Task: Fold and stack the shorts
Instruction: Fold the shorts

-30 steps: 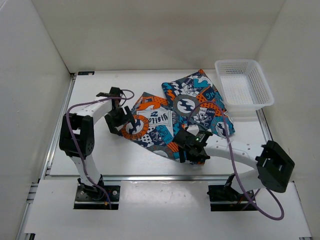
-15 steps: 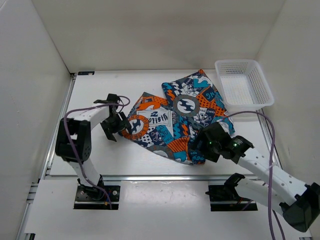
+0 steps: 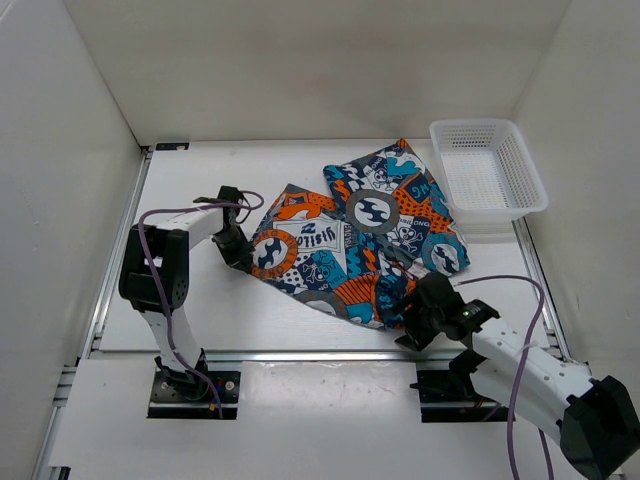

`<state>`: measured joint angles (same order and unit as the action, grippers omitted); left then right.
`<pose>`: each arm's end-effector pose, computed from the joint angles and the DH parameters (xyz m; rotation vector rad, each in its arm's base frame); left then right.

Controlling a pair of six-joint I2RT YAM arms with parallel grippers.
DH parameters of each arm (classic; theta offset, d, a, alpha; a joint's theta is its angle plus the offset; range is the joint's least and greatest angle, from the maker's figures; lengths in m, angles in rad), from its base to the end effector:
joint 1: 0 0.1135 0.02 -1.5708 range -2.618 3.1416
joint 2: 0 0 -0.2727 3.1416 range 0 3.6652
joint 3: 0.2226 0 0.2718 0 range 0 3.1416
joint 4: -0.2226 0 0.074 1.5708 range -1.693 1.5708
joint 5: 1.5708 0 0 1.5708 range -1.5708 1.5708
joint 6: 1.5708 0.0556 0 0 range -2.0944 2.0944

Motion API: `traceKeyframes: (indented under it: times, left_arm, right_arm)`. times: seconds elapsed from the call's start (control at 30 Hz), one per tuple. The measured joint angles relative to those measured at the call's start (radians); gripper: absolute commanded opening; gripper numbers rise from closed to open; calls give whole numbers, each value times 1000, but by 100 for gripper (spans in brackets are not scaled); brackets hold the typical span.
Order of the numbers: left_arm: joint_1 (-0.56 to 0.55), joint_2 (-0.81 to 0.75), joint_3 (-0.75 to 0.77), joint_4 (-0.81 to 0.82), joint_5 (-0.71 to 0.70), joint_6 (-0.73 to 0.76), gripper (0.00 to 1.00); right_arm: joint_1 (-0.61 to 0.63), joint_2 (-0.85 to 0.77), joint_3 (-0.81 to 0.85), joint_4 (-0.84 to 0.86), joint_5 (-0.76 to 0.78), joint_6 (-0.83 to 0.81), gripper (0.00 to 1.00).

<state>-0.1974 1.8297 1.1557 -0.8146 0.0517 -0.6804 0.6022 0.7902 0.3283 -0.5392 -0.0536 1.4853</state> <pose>0.3378 -0.0705 0.1295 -0.7350 2.9978 -0.1262 0.1318 0.0942 0.1338 1.1787 2.5453 0.7477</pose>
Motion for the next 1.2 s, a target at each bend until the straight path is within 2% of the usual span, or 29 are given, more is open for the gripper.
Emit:
traceKeyframes:
  times: [0.03, 0.13, 0.17, 0.23, 0.3, 0.4, 0.5, 0.77, 0.9, 1.1, 1.2]
  left_arm:
    - [0, 0, 0, 0, 1, 0, 10]
    - [0, 0, 1, 0, 5, 0, 10]
    - [0, 0, 2, 1, 8, 0, 10]
    - [0, 0, 5, 1, 14, 0, 10]
    - [0, -2, 9, 2, 19, 0, 10]
    - [5, -3, 39, -11, 28, 3, 10]
    - [16, -3, 111, -39, 43, 8, 10]
    - [93, -26, 426, -108, 61, 19, 10]
    - [112, -108, 412, -119, 51, 23, 10]
    - [152, -311, 196, -175, 43, 21, 10]
    - [184, -389, 208, -229, 39, 18, 10]
  right_arm:
    - [0, 17, -1, 13, 0, 10, 73]
    - [0, 73, -1, 64, 10, 30, 55]
    - [0, 90, 0, 77, 16, 32, 31]
    - [-4, 118, 0, 98, 41, 27, 12]
    - [-23, 148, 5, 104, 63, 9, 0]
    - [-72, 212, 50, 100, 84, -40, 0]
    - [-124, 298, 163, 85, 110, -132, 0]
    - [-179, 548, 709, 50, 161, -433, 0]
    - [-134, 547, 728, 37, 174, -497, 0]
    - [-19, 534, 607, -29, 171, -528, 0]
    - [-5, 506, 633, -100, 179, -570, 0]
